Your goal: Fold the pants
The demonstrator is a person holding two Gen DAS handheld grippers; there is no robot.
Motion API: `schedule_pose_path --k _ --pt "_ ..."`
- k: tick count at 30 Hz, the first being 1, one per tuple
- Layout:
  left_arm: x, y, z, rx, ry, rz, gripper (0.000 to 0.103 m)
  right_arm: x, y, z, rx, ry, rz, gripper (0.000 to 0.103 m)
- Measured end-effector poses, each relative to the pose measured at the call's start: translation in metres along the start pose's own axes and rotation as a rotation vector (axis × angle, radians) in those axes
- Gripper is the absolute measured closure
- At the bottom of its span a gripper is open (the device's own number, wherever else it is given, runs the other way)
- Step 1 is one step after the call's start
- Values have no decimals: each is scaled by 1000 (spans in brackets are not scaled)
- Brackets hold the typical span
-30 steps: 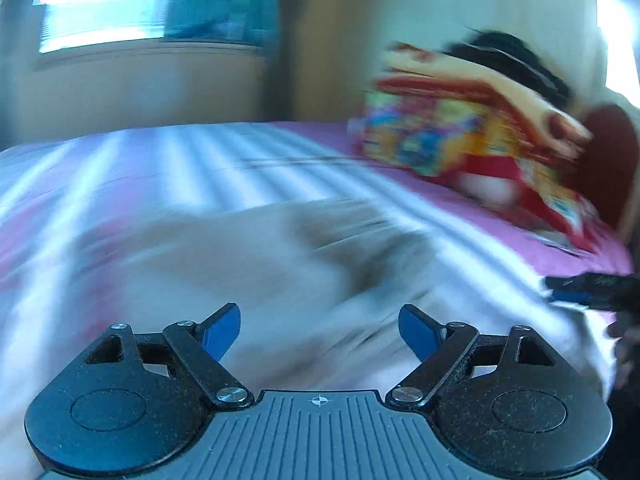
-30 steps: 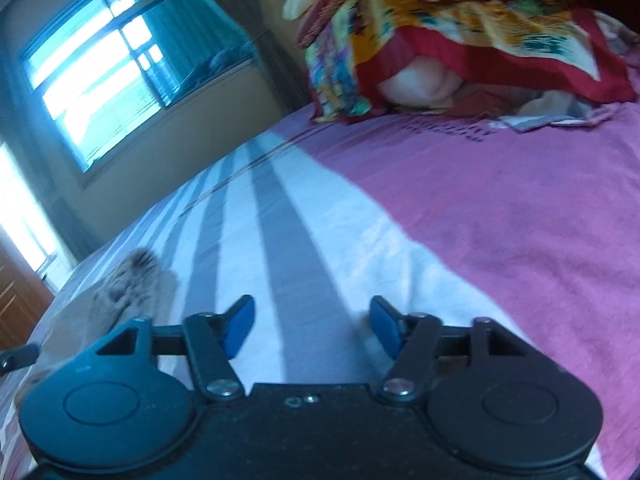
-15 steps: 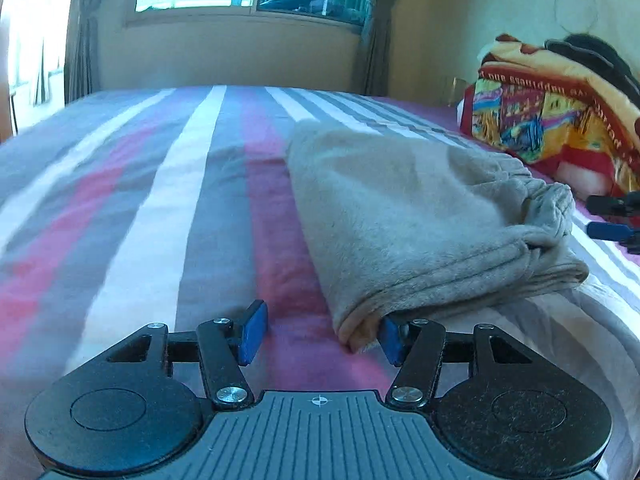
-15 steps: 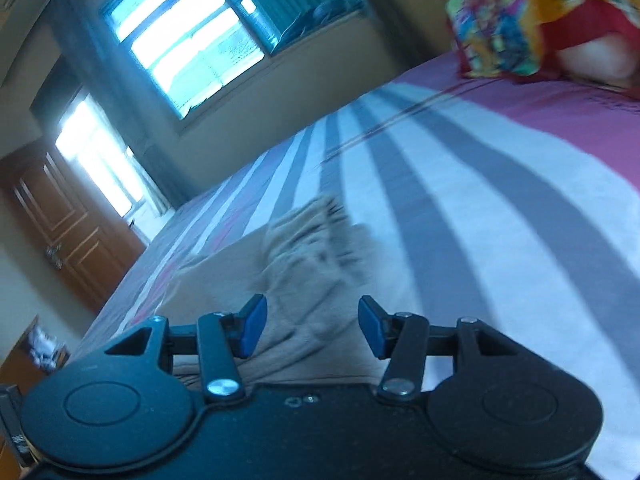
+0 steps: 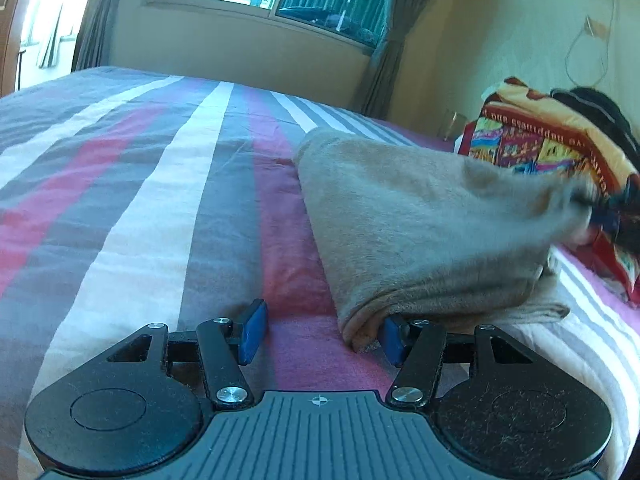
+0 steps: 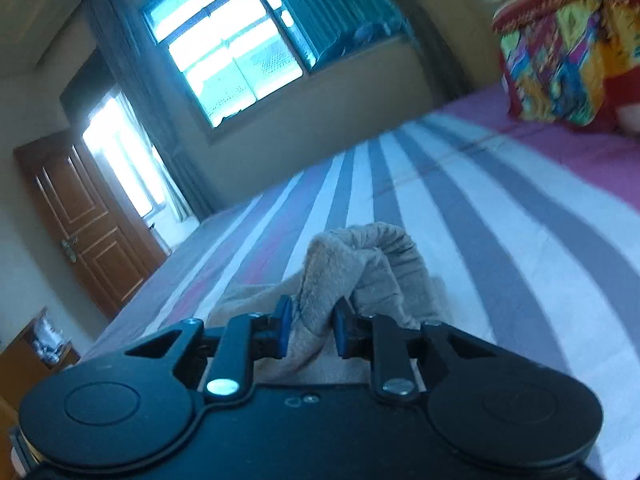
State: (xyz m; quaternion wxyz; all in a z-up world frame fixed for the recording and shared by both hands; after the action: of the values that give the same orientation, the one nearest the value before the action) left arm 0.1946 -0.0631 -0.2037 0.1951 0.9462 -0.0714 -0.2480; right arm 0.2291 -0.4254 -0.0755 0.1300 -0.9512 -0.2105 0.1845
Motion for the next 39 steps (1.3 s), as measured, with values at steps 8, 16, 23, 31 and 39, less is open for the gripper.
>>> schedule_pose_path --k 8,16,23,31,39 --pt "7 -4 0 -29 -4 12 44 -2 33 46 179 -154 48 62" --pt "11 -1 0 -36 -10 16 44 18 53 58 373 -174 31 39" --pt "6 -12 -1 -135 39 37 44 18 24 22 315 -59 -48 66" --pt "11 -12 -1 -131 27 23 44 26 52 74 378 -174 70 68" --pt "15 -6 -1 -85 11 6 41 19 54 60 299 -130 65 69"
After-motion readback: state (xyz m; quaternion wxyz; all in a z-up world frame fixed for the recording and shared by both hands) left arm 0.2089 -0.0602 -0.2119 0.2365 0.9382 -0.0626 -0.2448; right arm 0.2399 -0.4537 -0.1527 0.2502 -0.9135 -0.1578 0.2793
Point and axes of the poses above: each gripper's, at about its wrist camera, not at the fingertips, and x roughly the way its jaws point, y to its right, z to its underside, the point moved 8 cm from there along x, roughly the way its jaws point, and after that the axes turned 9 degrees about -x, right-handed, at the moved point
